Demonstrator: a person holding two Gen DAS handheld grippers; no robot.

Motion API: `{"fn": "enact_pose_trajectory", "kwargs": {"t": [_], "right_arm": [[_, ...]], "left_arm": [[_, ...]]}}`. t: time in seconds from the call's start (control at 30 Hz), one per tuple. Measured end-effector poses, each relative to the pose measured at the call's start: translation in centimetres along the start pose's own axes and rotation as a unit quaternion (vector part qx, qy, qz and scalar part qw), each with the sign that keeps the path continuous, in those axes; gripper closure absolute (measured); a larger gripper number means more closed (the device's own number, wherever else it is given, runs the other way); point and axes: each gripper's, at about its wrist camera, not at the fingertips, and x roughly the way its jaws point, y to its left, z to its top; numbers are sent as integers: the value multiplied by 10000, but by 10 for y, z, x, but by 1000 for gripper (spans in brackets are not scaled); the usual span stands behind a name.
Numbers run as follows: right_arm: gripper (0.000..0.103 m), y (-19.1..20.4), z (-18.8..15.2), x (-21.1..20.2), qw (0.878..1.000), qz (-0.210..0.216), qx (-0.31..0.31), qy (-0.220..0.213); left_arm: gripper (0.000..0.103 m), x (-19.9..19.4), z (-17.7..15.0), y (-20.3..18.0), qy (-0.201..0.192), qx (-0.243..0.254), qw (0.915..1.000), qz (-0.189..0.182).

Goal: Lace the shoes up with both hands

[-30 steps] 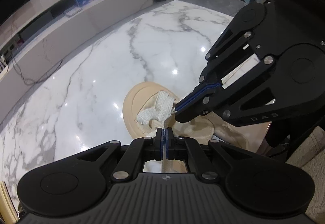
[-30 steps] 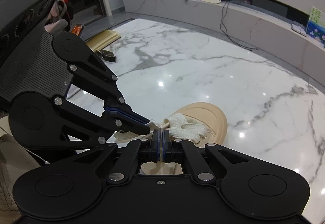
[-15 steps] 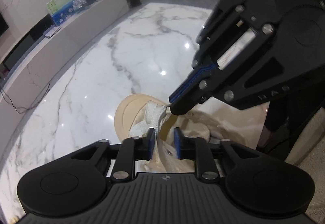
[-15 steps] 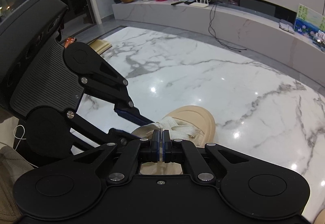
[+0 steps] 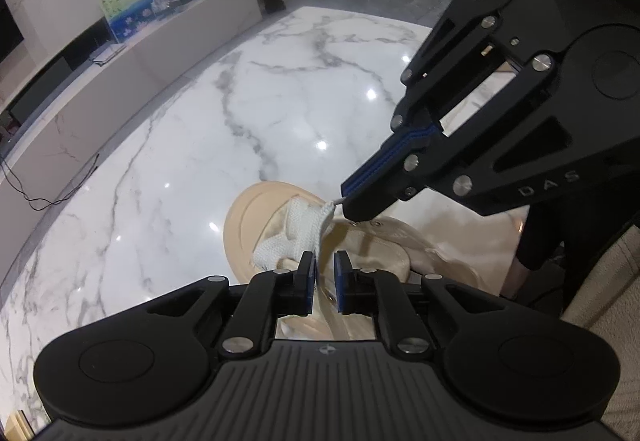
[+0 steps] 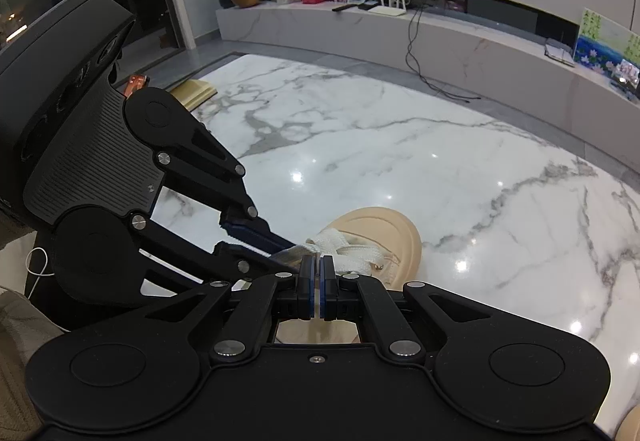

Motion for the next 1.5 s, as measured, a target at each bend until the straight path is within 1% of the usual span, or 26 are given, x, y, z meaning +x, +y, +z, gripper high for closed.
{"fn": "enact_pose_trajectory", "kwargs": {"t": [0.13, 0.23, 0.37, 0.43, 0.6, 0.77, 1.17, 1.3, 1.43, 1.5], "right_arm": [[102, 2, 1, 0, 10000, 93, -1, -24], [102, 3, 2, -2, 9999, 143, -2, -59], [102, 1, 1, -3, 9999, 146, 21, -56], [102, 1, 1, -2, 9999, 149, 26, -39], [102, 6, 3, 1, 9996, 275, -50, 77], [102, 4, 4, 4, 9992, 312, -21, 255], [102, 2, -2, 7, 9993, 324, 45, 191], [102, 1, -1, 9, 9993, 315, 77, 202], [102, 0, 0, 9, 9992, 329, 85, 198], [102, 0, 0, 9, 9992, 329, 57, 221]], "left_arm": [[94, 2, 1, 0, -14, 2, 10000, 47], [94, -8, -6, -1, -30, -16, 10000, 16], [96, -9, -7, 0, -19, -43, 10000, -71], [96, -9, -7, 0, -6, -41, 10000, -56], [96, -10, -6, -1, 47, -3, 10000, 12], [96, -12, -8, -1, 37, 6, 10000, 15], [94, -5, -4, 2, 36, -14, 10000, 84], [92, -3, -3, 2, 53, 16, 9999, 112], [81, -5, -3, -1, 80, 205, 9997, 128], [79, -7, -4, -1, 92, 301, 9994, 137]]}}
